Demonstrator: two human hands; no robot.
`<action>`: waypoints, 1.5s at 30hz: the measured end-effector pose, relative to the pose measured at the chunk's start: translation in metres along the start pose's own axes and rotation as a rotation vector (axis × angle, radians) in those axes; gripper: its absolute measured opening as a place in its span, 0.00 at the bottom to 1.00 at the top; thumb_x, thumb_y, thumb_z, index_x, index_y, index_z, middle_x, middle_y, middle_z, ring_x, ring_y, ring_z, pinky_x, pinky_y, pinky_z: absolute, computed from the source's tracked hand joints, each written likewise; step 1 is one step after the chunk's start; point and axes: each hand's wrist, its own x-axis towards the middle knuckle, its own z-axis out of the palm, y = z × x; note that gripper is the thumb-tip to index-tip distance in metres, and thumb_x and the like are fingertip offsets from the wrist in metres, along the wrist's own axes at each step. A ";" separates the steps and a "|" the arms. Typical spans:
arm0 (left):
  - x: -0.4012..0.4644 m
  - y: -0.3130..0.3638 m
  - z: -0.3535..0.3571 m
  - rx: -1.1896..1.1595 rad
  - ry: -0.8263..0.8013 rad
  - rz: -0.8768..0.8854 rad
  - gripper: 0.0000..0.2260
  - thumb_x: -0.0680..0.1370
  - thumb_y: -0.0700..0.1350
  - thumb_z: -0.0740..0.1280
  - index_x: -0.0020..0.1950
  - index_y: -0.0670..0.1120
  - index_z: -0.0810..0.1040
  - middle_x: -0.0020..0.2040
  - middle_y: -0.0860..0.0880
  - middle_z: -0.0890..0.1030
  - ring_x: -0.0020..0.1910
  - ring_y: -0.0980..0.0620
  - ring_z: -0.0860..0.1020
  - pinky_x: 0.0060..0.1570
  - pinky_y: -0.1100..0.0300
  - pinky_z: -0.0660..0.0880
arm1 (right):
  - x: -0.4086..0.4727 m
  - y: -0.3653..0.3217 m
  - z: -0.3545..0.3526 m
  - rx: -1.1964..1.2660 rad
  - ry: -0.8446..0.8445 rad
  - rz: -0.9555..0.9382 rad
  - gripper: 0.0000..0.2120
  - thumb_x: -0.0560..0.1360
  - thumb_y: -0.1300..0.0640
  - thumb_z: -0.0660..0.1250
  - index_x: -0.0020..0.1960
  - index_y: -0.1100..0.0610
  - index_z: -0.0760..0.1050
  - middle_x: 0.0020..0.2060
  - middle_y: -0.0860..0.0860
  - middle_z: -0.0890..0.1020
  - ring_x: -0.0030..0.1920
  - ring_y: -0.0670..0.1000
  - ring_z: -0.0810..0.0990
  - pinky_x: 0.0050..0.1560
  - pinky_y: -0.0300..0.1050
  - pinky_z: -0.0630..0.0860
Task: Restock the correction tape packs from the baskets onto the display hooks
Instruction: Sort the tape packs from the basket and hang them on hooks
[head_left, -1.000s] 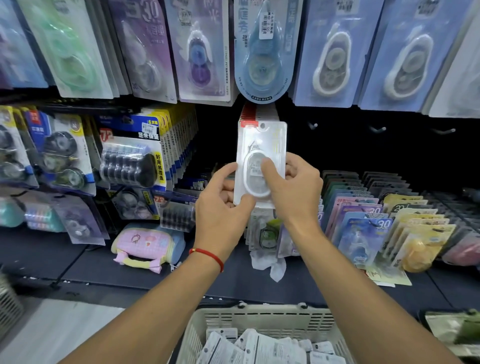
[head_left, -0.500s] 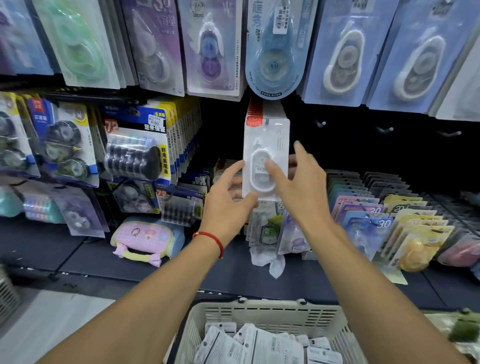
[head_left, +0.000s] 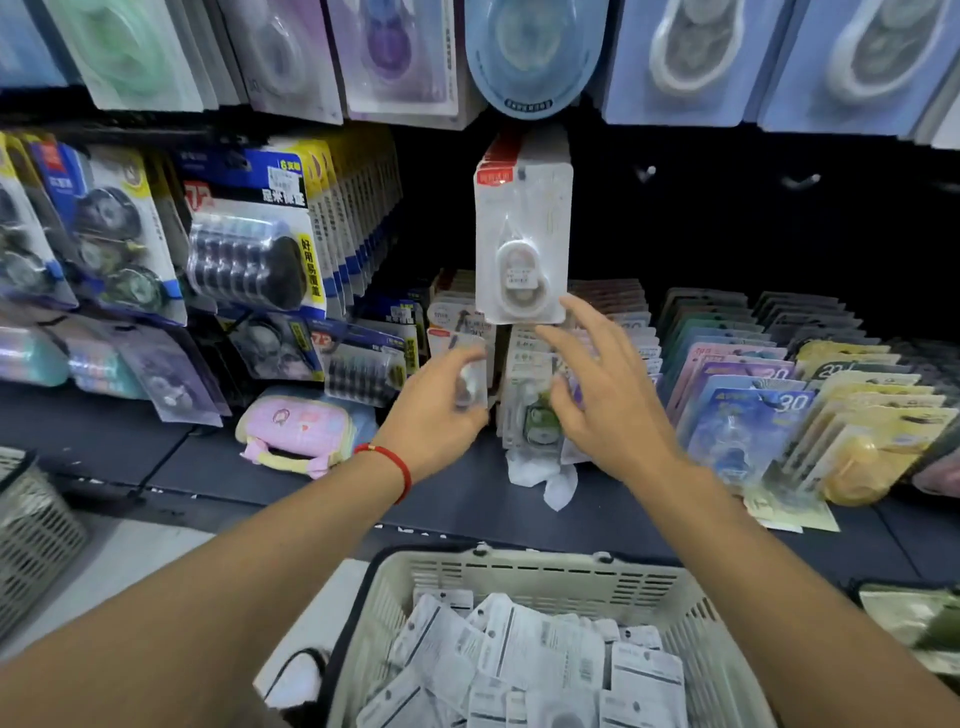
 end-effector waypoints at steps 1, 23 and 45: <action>-0.007 -0.006 0.003 0.091 -0.033 -0.014 0.27 0.79 0.39 0.69 0.78 0.50 0.70 0.68 0.49 0.75 0.67 0.48 0.75 0.64 0.56 0.73 | -0.016 0.009 0.000 0.013 -0.013 0.044 0.21 0.80 0.63 0.66 0.73 0.57 0.75 0.78 0.57 0.68 0.73 0.60 0.71 0.69 0.56 0.71; -0.191 -0.098 0.106 0.348 -0.041 -0.816 0.28 0.77 0.50 0.72 0.74 0.45 0.68 0.64 0.38 0.79 0.61 0.34 0.78 0.59 0.44 0.75 | -0.329 0.098 -0.030 -0.607 -0.845 0.420 0.40 0.82 0.37 0.47 0.85 0.56 0.35 0.85 0.56 0.38 0.85 0.59 0.38 0.79 0.73 0.36; -0.204 -0.026 0.214 0.494 -0.066 -0.239 0.36 0.75 0.42 0.71 0.81 0.43 0.63 0.82 0.38 0.60 0.82 0.36 0.54 0.80 0.35 0.50 | -0.337 0.133 -0.001 -0.241 -1.182 0.644 0.56 0.63 0.34 0.81 0.80 0.54 0.60 0.75 0.56 0.69 0.77 0.60 0.65 0.79 0.59 0.57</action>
